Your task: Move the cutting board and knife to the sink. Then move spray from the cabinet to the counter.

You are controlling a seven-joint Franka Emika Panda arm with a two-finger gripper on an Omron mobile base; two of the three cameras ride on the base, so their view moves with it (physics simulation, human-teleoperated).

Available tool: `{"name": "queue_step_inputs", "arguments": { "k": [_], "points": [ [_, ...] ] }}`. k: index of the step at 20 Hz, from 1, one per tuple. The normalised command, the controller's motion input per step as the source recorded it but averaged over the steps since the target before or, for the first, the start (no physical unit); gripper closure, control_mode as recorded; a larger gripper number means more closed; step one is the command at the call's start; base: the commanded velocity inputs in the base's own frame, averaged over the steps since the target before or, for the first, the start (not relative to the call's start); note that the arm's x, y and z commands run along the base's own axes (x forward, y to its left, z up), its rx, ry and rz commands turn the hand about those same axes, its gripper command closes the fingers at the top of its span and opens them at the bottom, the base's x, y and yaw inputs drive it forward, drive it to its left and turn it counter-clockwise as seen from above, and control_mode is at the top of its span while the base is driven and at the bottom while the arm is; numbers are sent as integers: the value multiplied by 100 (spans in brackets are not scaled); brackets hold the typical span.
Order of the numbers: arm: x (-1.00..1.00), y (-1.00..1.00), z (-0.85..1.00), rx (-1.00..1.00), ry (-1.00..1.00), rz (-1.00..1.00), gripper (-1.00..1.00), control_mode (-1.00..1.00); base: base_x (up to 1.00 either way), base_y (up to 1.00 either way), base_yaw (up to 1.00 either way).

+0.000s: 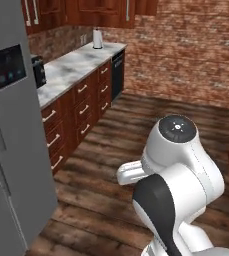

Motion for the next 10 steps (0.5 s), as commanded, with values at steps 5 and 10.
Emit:
{"name": "queue_step_inputs", "arguments": {
  "k": [5,10],
  "points": [
    [0,0,0,0,0,0,-100,100,96,-90,-52],
    [0,0,0,0,0,0,-100,100,100,-16,-30]
  ]
}}
